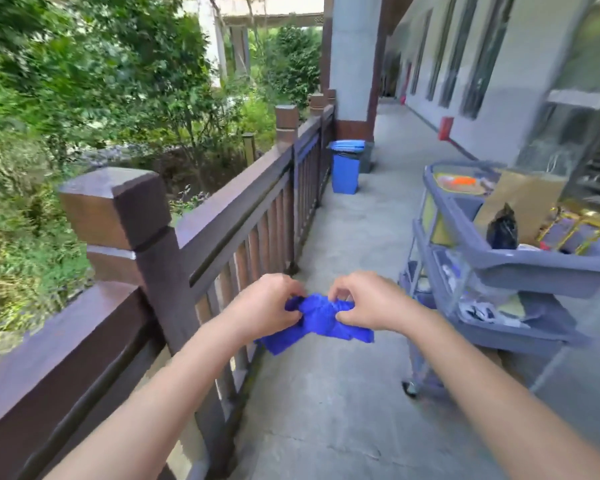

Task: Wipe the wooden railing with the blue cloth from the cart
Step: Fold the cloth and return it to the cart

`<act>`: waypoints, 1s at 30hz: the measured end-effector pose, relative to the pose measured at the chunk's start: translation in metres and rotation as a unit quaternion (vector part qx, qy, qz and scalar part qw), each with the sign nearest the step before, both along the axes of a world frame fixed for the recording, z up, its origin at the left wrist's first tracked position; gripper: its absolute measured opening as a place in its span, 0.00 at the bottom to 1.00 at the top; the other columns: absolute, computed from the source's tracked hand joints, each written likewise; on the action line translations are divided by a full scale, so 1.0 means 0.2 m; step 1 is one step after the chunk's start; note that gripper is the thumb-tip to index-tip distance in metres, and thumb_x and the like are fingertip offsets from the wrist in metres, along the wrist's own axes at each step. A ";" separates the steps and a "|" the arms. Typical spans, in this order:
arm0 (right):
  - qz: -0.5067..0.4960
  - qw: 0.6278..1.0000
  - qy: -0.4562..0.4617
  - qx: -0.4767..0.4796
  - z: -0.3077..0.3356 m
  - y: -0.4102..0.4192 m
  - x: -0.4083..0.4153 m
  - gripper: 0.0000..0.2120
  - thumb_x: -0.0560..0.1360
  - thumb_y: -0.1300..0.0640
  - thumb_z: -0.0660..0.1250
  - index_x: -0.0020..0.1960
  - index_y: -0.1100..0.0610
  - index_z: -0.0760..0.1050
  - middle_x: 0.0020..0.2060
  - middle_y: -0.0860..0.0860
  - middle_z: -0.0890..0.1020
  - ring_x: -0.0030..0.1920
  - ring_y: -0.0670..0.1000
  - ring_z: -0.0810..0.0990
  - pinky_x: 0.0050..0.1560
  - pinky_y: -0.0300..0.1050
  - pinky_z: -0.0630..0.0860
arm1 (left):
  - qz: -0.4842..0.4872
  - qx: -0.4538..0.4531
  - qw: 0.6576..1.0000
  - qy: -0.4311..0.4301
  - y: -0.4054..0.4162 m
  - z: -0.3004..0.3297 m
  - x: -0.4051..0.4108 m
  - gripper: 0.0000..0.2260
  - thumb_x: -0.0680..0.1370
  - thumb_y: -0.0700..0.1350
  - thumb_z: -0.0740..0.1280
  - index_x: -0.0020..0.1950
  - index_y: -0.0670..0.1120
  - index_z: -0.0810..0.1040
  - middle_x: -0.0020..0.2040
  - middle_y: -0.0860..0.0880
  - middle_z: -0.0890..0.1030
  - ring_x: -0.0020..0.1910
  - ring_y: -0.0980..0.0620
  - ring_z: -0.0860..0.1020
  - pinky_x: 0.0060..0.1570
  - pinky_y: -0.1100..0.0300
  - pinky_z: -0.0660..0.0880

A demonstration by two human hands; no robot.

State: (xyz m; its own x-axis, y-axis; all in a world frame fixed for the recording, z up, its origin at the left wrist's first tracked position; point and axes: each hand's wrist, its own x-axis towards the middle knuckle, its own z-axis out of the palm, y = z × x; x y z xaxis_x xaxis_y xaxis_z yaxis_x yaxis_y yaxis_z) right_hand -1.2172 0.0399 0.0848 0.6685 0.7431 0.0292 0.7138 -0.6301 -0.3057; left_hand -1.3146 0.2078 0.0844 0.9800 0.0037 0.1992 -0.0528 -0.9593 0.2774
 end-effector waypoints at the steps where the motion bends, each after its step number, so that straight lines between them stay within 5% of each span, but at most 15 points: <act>1: -0.012 1.000 0.005 0.006 0.00 0.02 0.06 0.12 0.65 0.55 0.65 0.48 0.45 0.77 0.37 0.43 0.75 0.48 0.51 0.78 0.44 0.42 0.71 | -0.009 -0.005 1.000 -0.003 0.04 0.01 0.08 0.10 0.69 0.41 0.66 0.49 0.43 0.79 0.46 0.43 0.82 0.47 0.45 0.77 0.49 0.53 0.73; 7: -0.055 0.998 0.024 0.037 -0.08 0.12 0.40 0.12 0.65 0.57 0.65 0.48 0.48 0.77 0.46 0.49 0.81 0.52 0.53 0.77 0.53 0.49 0.76 | -0.053 -0.033 0.998 -0.007 0.18 -0.04 0.52 0.12 0.68 0.39 0.67 0.51 0.45 0.81 0.45 0.45 0.83 0.46 0.48 0.77 0.45 0.62 0.69; 13: -0.081 0.996 0.040 0.026 -0.16 0.19 0.92 0.12 0.67 0.56 0.65 0.49 0.47 0.76 0.50 0.47 0.81 0.51 0.51 0.78 0.45 0.43 0.71 | -0.066 -0.033 0.997 0.014 0.27 -0.13 1.09 0.13 0.69 0.40 0.66 0.52 0.47 0.79 0.45 0.47 0.81 0.46 0.48 0.77 0.47 0.57 0.74; 30: -0.059 0.997 0.052 0.002 -0.10 0.57 2.71 0.12 0.67 0.56 0.64 0.49 0.47 0.75 0.50 0.46 0.81 0.49 0.51 0.77 0.43 0.43 0.71 | -0.028 -0.006 0.999 0.025 0.61 -0.09 2.82 0.12 0.69 0.40 0.65 0.51 0.47 0.79 0.47 0.46 0.81 0.49 0.47 0.77 0.48 0.53 0.76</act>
